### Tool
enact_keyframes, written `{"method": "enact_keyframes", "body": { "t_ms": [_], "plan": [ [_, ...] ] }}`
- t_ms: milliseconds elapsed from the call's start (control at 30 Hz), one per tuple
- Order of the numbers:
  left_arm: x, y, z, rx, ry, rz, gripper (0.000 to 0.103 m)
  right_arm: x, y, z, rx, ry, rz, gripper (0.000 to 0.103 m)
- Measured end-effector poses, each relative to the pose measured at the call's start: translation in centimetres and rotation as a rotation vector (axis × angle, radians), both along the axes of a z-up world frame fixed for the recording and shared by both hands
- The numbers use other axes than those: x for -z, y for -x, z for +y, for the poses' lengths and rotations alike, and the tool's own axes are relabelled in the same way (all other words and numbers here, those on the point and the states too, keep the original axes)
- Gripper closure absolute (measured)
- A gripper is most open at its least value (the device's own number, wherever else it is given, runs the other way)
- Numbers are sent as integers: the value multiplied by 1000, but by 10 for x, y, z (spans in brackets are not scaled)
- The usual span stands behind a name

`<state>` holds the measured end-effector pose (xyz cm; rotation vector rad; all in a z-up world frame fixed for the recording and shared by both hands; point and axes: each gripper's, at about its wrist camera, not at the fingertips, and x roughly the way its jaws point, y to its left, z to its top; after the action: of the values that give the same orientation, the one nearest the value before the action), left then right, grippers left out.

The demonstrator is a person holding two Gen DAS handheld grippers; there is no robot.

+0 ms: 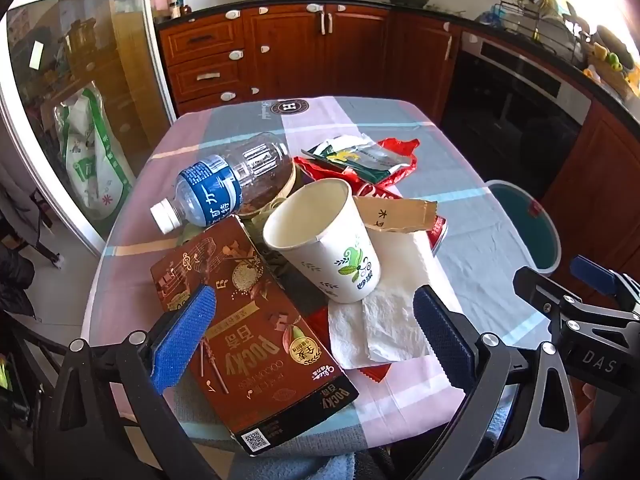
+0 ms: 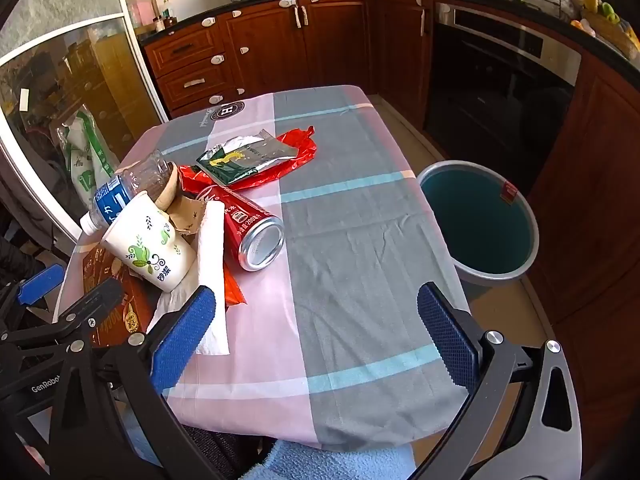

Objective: Collect trash

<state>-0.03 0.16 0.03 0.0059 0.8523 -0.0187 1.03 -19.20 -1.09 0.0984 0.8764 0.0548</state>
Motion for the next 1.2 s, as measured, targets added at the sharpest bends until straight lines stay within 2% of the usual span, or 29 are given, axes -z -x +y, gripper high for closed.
{"method": "enact_keyframes", "body": {
  "t_ms": [33,167,300,433,633,1200],
  "plan": [
    [0,0,1,-1,0,-1,4,0,0,0,1,-1,-1,6],
    [2,-3,4,-19,-27,1,4,-4,1,-5,12,-5,-1,6],
    [3,-5,14,-22,0,15,4,-2,-3,-7,19,-11,6,6],
    [5,-5,20,-32,-19,10,4,-4,0,-11,19,-14,-5,6],
    [4,-3,11,-40,-58,-3,4,-2,1,-10,24,-17,-7,6],
    [4,-1,13,-55,-64,5,4,3,1,-12,26,-27,2,6]
  ]
}}
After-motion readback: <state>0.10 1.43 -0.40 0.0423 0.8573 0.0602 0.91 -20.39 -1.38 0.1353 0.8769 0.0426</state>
